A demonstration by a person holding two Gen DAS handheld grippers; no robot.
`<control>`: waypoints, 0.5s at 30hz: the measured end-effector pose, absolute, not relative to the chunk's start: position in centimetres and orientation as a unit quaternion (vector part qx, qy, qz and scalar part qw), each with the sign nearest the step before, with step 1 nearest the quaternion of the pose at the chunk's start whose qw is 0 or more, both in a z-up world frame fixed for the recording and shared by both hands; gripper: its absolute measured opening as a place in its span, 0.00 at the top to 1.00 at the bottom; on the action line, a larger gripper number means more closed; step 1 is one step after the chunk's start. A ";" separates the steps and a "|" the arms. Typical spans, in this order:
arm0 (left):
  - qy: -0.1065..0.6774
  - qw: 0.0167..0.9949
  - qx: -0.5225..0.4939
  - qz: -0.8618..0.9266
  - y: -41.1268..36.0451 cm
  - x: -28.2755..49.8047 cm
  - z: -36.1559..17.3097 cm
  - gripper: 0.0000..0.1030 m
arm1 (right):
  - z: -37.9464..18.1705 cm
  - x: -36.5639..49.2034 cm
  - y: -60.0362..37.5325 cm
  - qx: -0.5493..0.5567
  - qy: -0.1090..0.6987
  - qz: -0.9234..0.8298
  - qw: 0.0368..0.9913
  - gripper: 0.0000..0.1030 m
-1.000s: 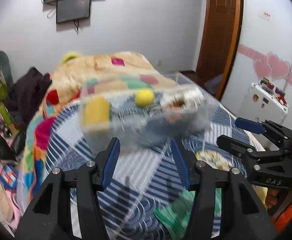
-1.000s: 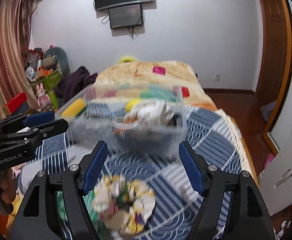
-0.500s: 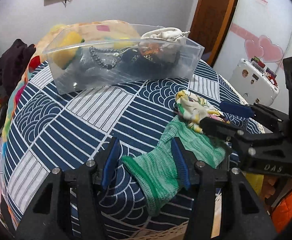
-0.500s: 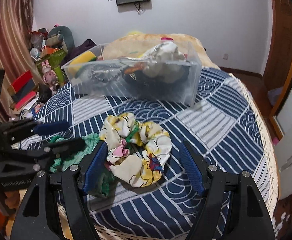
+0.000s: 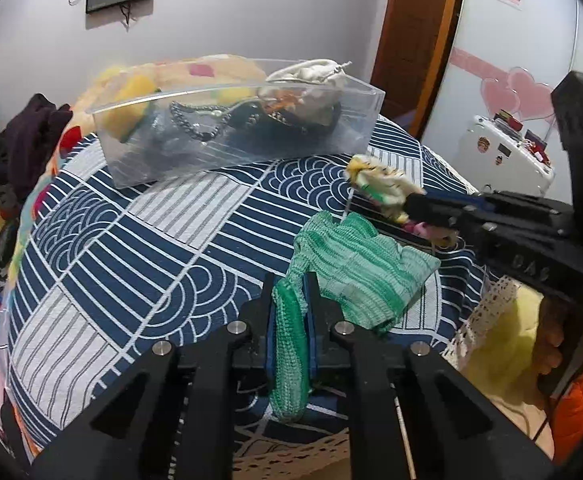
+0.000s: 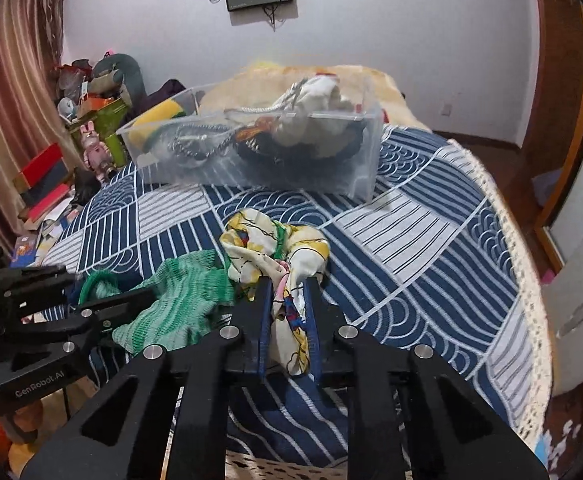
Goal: Organize soft objects
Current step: 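Grasp the green knit cloth with the left tool while the right tool grasps the floral cloth, then carry both cloths into the clear box and open both tools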
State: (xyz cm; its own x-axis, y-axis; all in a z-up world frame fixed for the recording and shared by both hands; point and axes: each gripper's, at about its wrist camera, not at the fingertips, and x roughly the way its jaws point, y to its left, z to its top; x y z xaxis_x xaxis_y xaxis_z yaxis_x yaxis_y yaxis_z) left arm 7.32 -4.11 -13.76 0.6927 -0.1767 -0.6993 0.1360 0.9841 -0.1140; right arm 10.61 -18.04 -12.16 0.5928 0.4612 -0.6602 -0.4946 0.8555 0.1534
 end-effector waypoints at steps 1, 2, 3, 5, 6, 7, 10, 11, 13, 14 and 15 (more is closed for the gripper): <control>0.382 0.920 -0.027 -0.083 -4.0 7.3 -13.7 0.90 | -11.9 10.6 -18.2 -0.021 0.361 0.268 0.893 0.87; 0.380 0.921 -0.029 -0.081 -3.9 7.3 -13.5 0.90 | -11.7 10.6 -18.3 -0.019 0.358 0.267 0.895 0.87; 0.376 0.923 -0.029 -0.080 -3.7 7.2 -13.2 0.90 | -11.5 10.6 -18.5 -0.017 0.354 0.265 0.897 0.87; 0.369 0.926 -0.030 -0.075 -3.4 7.2 -12.7 0.90 | -11.0 10.5 -18.7 -0.014 0.348 0.263 0.900 0.87; 0.364 0.928 -0.032 -0.075 -3.2 7.1 -12.3 0.90 | -10.7 10.4 -18.8 -0.013 0.343 0.262 0.902 0.87; 0.361 0.929 -0.035 -0.073 -3.1 7.1 -12.1 0.90 | -10.4 10.4 -18.9 -0.012 0.339 0.261 0.904 0.87; 0.346 0.935 -0.041 -0.066 -2.4 7.1 -10.9 0.90 | -9.6 10.4 -19.0 -0.012 0.327 0.261 0.908 0.87; 0.340 0.937 -0.043 -0.062 -2.1 7.2 -10.5 0.90 | -9.4 10.5 -19.0 -0.011 0.324 0.261 0.909 0.87; 0.331 0.941 -0.046 -0.056 -1.6 7.5 -9.7 0.90 | -8.9 10.5 -19.0 -0.011 0.315 0.262 0.912 0.87; 0.324 0.943 -0.048 -0.054 -1.3 7.7 -9.3 0.90 | -8.6 10.5 -18.9 -0.012 0.312 0.262 0.913 0.87; 0.316 0.946 -0.049 -0.049 -1.0 7.9 -8.7 0.90 | -8.3 10.6 -18.9 -0.012 0.308 0.263 0.914 0.87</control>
